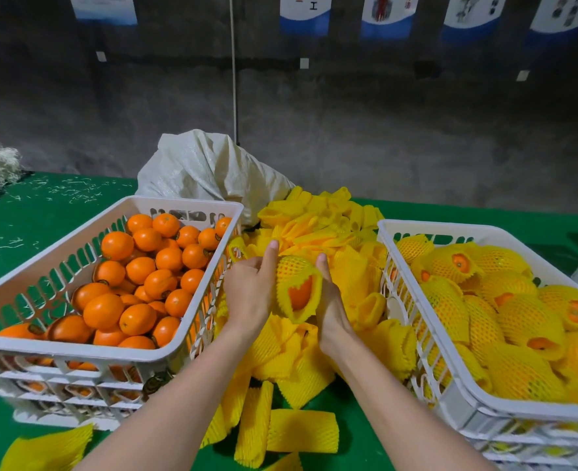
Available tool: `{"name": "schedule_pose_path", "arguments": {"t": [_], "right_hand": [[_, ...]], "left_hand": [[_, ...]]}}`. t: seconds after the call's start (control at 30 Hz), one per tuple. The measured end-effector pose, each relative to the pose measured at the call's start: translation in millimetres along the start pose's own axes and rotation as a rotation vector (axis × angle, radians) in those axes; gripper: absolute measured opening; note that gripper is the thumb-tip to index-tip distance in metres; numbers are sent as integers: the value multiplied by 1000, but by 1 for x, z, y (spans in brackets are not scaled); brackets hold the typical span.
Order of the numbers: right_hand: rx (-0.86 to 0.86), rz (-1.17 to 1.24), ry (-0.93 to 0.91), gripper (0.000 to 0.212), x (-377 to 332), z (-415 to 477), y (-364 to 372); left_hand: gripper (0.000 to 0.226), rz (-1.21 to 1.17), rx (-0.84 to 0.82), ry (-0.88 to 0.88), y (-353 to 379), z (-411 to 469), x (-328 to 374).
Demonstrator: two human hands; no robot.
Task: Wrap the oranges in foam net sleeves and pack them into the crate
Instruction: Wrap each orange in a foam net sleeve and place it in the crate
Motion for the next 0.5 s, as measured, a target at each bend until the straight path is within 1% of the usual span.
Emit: {"name": "schedule_pose_path", "arguments": {"t": [0.03, 0.1, 0.13, 0.2, 0.27, 0.3, 0.4, 0.5], "right_hand": [[-5, 7, -11, 63, 1, -1, -1], [10, 73, 35, 67, 5, 0, -1], [4, 145, 87, 63, 7, 0, -1], [7, 273, 169, 51, 7, 1, -3], [31, 329, 220, 44, 4, 3, -9], [27, 349, 238, 41, 3, 3, -11], [-17, 413, 280, 42, -1, -1, -14], [-89, 475, 290, 42, -3, -5, -13]], "left_hand": [[60, 44, 29, 59, 0, -1, -1], [56, 44, 80, 66, 4, -4, -1], [55, -1, 106, 16, 7, -6, -2], [55, -175, 112, -170, 12, -9, -6], [51, -361, 19, -361, 14, -6, -12], [49, -409, -36, -426, 14, -4, -14], [48, -486, -136, -508, 12, 0, -14], [42, -486, -221, -579, 12, -1, -10]]}}
Point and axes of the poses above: each hand's wrist, its own z-axis towards the middle knuckle, its own y-axis out of the palm, x = y × z, the point moved 1 cm from there along z, towards the middle knuckle, and after that the axes turned 1 degree about z, right-handed, at the moved point
